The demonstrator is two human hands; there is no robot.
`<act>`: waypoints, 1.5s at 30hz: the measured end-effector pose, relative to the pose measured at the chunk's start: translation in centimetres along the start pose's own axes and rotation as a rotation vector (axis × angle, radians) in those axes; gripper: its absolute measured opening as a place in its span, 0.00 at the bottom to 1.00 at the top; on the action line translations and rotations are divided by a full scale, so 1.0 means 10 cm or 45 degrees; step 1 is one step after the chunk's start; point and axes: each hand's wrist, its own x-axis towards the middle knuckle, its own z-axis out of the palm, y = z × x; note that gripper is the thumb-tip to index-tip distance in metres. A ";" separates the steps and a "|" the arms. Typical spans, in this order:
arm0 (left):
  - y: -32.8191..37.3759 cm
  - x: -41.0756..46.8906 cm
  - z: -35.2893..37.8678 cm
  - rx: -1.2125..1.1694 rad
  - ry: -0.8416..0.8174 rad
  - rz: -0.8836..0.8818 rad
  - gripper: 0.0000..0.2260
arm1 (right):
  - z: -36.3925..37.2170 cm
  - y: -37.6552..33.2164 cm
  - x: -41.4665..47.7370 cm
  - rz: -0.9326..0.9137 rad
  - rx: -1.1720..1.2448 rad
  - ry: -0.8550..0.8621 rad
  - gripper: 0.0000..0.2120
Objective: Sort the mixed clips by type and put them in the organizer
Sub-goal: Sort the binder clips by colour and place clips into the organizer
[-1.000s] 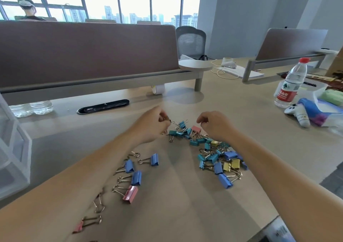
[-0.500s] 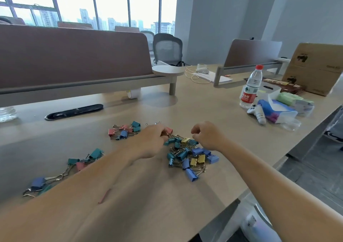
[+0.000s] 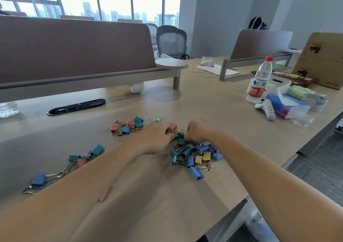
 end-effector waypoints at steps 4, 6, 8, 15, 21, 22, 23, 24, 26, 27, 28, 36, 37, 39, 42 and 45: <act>0.05 -0.02 -0.01 -0.016 -0.011 0.023 0.08 | 0.04 -0.03 0.04 -0.020 -0.026 0.018 0.07; 0.09 -0.03 -0.01 -0.023 -0.019 0.035 0.08 | 0.04 -0.02 0.01 -0.050 0.020 0.081 0.05; 0.15 -0.05 0.00 -0.028 -0.029 0.049 0.09 | 0.02 0.00 -0.04 -0.092 0.102 0.189 0.06; 0.33 -0.06 0.13 0.115 -0.113 0.104 0.06 | -0.12 0.23 -0.37 -0.125 0.285 0.427 0.02; 0.55 -0.07 0.31 0.250 -0.140 0.132 0.13 | -0.07 0.46 -0.66 -0.166 0.364 0.389 0.09; 0.56 -0.06 0.35 0.261 -0.138 0.130 0.14 | -0.05 0.49 -0.71 -0.167 0.339 0.363 0.11; 0.57 -0.04 0.38 0.271 -0.139 0.126 0.14 | -0.04 0.51 -0.76 -0.171 0.301 0.339 0.12; 0.57 -0.03 0.41 0.285 -0.136 0.124 0.15 | -0.04 0.53 -0.80 -0.178 0.257 0.315 0.13; 0.58 -0.03 0.45 0.316 -0.127 0.123 0.15 | -0.02 0.56 -0.87 -0.178 0.191 0.252 0.15; 0.59 -0.03 0.46 0.333 -0.125 0.124 0.15 | -0.02 0.58 -0.90 -0.174 0.165 0.223 0.16; 0.59 -0.03 0.47 0.351 -0.124 0.124 0.15 | -0.01 0.58 -0.90 -0.178 0.138 0.196 0.17; 0.61 -0.04 0.51 0.474 -0.179 0.120 0.11 | 0.08 0.55 -0.94 -0.189 0.030 0.146 0.20; 0.60 -0.04 0.51 0.479 -0.186 0.120 0.11 | 0.09 0.54 -0.93 -0.188 0.020 0.147 0.20; 0.58 -0.04 0.50 0.474 -0.193 0.116 0.11 | 0.10 0.52 -0.92 -0.183 -0.005 0.139 0.19; 0.55 -0.04 0.48 0.454 -0.198 0.116 0.11 | 0.10 0.50 -0.90 -0.190 -0.037 0.140 0.17; 0.52 -0.05 0.47 0.452 -0.196 0.130 0.11 | 0.09 0.49 -0.89 -0.214 -0.055 0.143 0.17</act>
